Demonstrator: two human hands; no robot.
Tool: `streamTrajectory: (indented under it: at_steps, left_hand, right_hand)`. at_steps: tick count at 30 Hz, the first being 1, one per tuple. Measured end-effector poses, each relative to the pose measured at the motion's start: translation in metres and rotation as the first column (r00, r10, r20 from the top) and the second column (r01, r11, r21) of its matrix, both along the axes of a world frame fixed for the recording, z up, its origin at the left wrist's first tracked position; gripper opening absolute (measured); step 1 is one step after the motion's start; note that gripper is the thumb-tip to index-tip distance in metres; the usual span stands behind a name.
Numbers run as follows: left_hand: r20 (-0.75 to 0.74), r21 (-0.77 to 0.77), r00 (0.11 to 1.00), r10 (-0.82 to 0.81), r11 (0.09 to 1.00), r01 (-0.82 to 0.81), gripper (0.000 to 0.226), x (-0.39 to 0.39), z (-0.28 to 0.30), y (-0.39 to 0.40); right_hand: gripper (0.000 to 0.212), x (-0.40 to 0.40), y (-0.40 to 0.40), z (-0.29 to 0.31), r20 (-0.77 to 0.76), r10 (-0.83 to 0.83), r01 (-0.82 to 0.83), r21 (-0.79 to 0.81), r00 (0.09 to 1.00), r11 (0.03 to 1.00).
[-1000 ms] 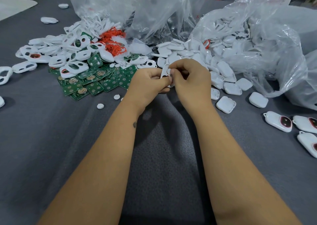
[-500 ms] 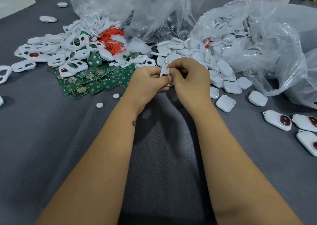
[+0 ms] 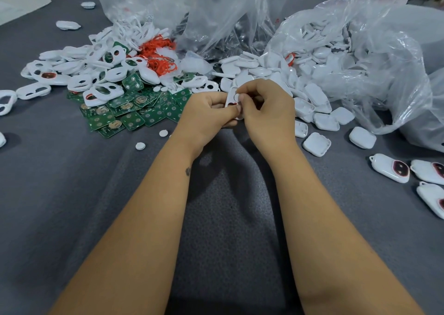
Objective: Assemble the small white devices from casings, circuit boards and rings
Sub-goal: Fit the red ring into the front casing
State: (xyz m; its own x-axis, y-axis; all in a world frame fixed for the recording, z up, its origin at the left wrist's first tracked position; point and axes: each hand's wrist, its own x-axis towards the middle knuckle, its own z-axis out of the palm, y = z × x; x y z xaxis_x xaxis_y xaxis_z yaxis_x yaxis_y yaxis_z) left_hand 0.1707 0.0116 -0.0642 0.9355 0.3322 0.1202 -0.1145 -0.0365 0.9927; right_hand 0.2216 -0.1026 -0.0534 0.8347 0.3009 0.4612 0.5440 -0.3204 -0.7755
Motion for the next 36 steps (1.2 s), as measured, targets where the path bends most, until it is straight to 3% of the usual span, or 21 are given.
streamTrajectory:
  at_steps: [10, 13, 16, 21, 25, 29, 36]
  left_hand:
    - [0.013, 0.017, 1.0, 0.009, 1.0, -0.01, 0.02, -0.0001, -0.0016, -0.0004]
    - [0.026, 0.037, 1.0, 0.013, 0.999, -0.014, 0.022, -0.0003, -0.0014, -0.0006]
    - [0.05, 0.016, 0.999, -0.005, 1.0, 0.004, 0.023, -0.0012, -0.0004, -0.001]
    - [0.039, -0.03, 0.999, -0.006, 1.0, 0.007, 0.023, -0.0012, 0.0022, -0.0026]
    - [-0.019, -0.118, 1.0, 0.02, 0.993, -0.022, 0.019, -0.0001, 0.0059, -0.0015]
    - [-0.034, -0.08, 0.999, 0.031, 0.996, -0.034, 0.016, -0.0009, 0.0056, -0.0011]
    - [-0.035, -0.18, 0.999, -0.007, 0.984, 0.001, 0.008, -0.0034, 0.0071, 0.002]
  right_hand:
    - [0.013, 0.0012, -0.0003, 0.0012, -0.003, -0.011, 0.011, 0.023, 1.0, 1.0]
    - [0.024, 0.001, -0.001, 0.0029, 0.008, -0.03, 0.029, 0.091, 1.0, 0.995]
    - [0.024, 0.0015, -0.0004, 0.0028, -0.069, -0.032, 0.039, 0.104, 0.997, 0.994]
    - [0.013, 0.0055, -0.0017, 0.0048, -0.259, 0.04, 0.003, 0.16, 0.965, 0.987]
    - [0.011, 0.0041, -0.002, 0.0046, -0.239, 0.066, -0.029, 0.153, 0.969, 0.988]
    - [0.012, 0.0027, -0.0021, 0.0052, -0.21, 0.087, -0.061, 0.126, 0.974, 0.99]
    - [0.015, 0.0023, -0.0027, 0.0073, -0.297, 0.232, -0.141, 0.299, 0.926, 0.944]
